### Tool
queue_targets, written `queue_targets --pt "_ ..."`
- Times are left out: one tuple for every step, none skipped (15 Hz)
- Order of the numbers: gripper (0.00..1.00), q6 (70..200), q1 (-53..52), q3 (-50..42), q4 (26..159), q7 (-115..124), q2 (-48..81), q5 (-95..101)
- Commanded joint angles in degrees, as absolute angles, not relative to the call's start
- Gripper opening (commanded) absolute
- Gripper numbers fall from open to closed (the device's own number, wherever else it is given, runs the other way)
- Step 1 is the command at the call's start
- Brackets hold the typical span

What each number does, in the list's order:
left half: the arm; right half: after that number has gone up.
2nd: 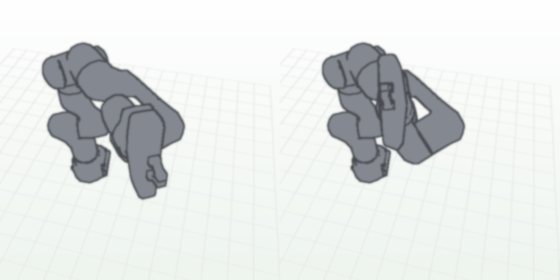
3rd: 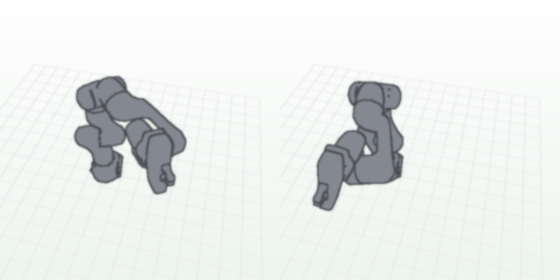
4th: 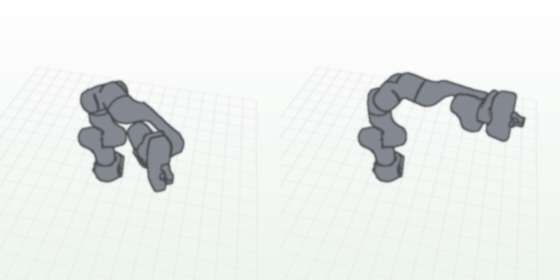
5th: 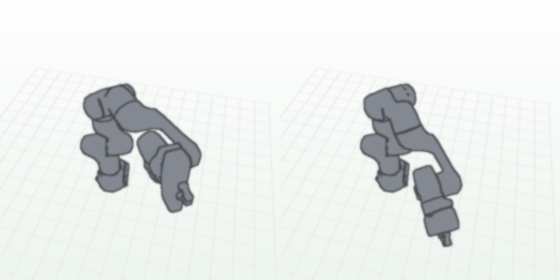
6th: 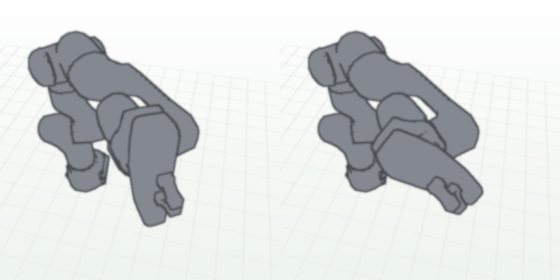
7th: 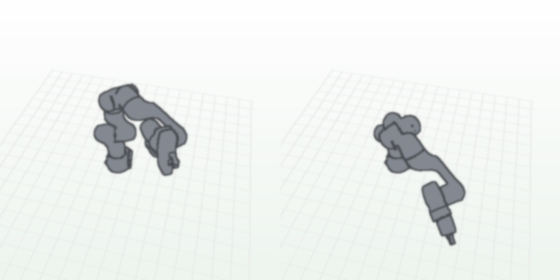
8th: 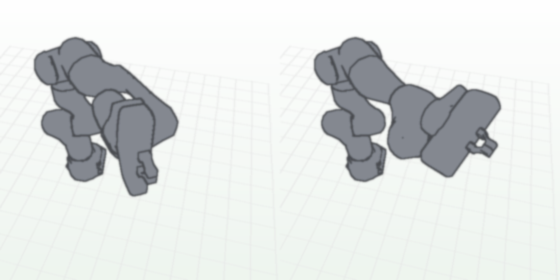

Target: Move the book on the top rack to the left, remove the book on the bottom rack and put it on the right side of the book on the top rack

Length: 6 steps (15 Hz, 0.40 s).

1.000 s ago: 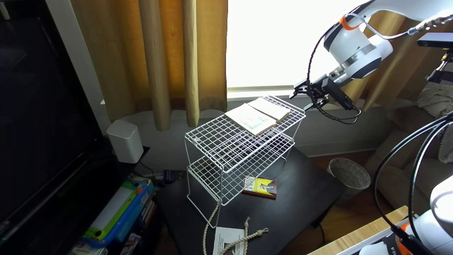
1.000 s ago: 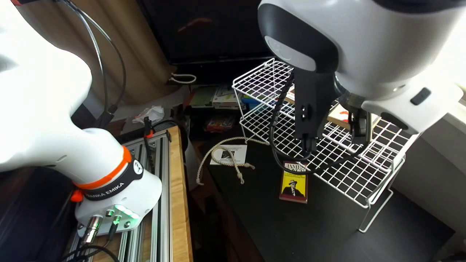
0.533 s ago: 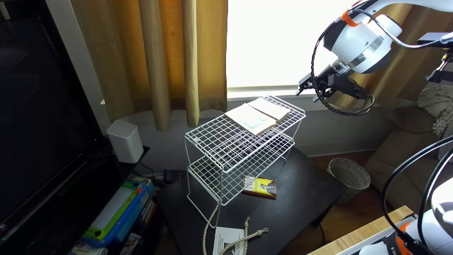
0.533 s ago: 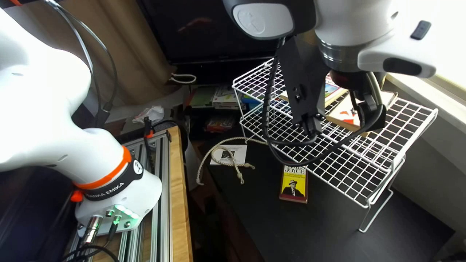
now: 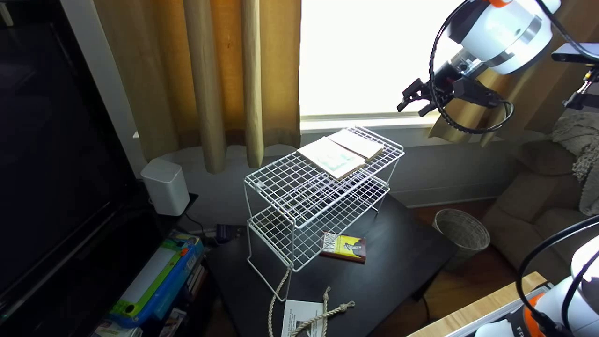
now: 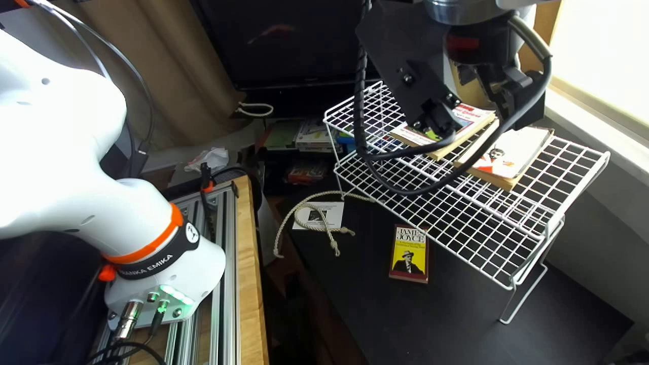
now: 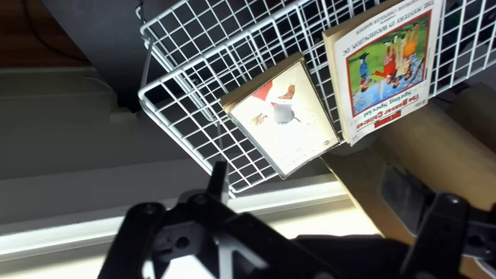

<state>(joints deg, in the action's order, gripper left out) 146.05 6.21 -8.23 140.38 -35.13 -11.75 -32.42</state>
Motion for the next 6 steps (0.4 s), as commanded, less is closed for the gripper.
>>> queue_targets --pt "1.00 141.2 4.3 -10.1 142.9 -36.2 -17.7 -30.1" --pt "1.00 139.5 4.1 -10.2 142.9 -35.9 -18.7 -29.1" --pt "1.00 142.0 3.6 -10.5 140.5 -35.3 -15.1 -30.5" --pt "1.00 141.1 3.4 -10.7 140.7 -35.3 -16.0 -30.0" --pt "1.00 140.7 3.2 -10.7 141.0 -35.3 -16.7 -29.7" --pt "1.00 140.5 3.2 -10.8 141.3 -35.3 -17.0 -29.6"
